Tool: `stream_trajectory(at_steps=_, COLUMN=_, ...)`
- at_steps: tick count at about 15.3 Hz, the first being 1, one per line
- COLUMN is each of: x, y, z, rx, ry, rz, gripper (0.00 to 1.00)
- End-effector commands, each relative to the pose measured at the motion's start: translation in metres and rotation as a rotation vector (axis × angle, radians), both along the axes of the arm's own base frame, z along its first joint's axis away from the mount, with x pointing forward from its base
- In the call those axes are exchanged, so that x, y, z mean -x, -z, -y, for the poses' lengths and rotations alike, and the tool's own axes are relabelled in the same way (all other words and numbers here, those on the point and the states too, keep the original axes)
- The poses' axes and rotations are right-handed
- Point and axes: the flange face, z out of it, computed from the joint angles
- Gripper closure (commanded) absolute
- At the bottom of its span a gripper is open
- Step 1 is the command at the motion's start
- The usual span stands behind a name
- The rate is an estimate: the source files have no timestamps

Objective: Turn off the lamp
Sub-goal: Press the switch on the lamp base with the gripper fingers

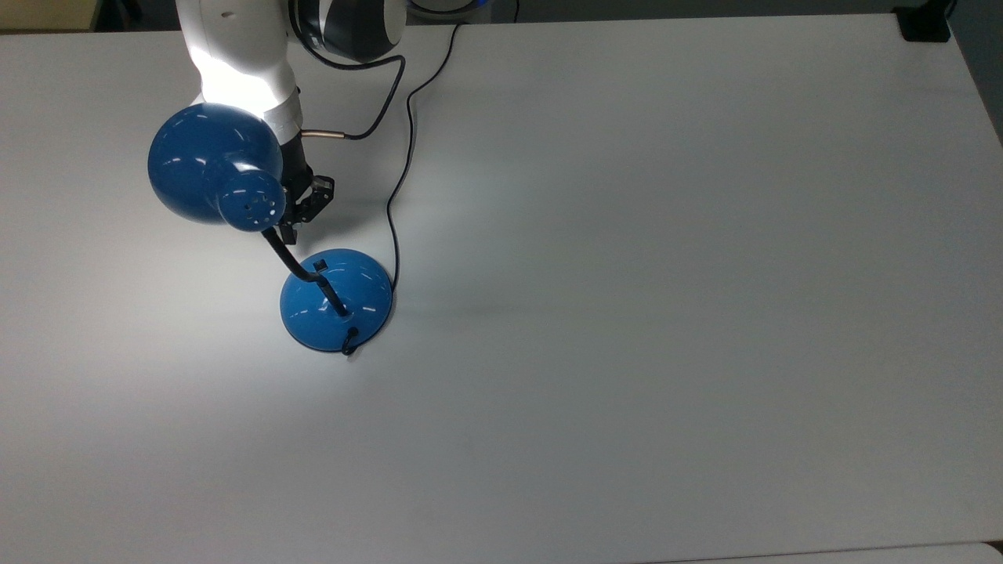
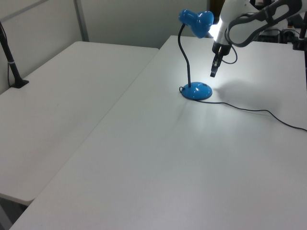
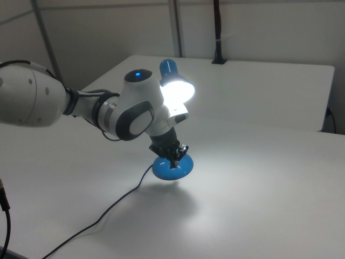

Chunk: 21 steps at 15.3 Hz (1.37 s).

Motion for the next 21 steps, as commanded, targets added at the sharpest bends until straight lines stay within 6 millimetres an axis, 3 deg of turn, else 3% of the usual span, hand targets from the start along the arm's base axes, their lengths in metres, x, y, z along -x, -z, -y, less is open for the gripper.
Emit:
stream_trajectory(at_steps=1, x=-0.004, y=0.009, z=-0.006, rx=-0.022, ry=0.066, rz=0.026, gripper=1.0)
stream_trajectory(at_steps=7, x=-0.013, y=0.02, z=-0.027, rx=-0.059, ry=0.083, rz=0.022, gripper=1.0)
stream_trajectory(at_steps=15, x=-0.018, y=0.037, z=-0.027, rx=-0.066, ry=0.126, rz=0.037, gripper=1.0)
stream_trajectory(at_steps=18, x=-0.006, y=0.045, z=-0.029, rx=-0.063, ry=0.077, rz=-0.077, gripper=1.0)
stream_trajectory(at_steps=21, x=0.015, y=0.023, z=-0.024, rx=-0.067, ry=-0.037, rz=-0.224, gripper=1.0)
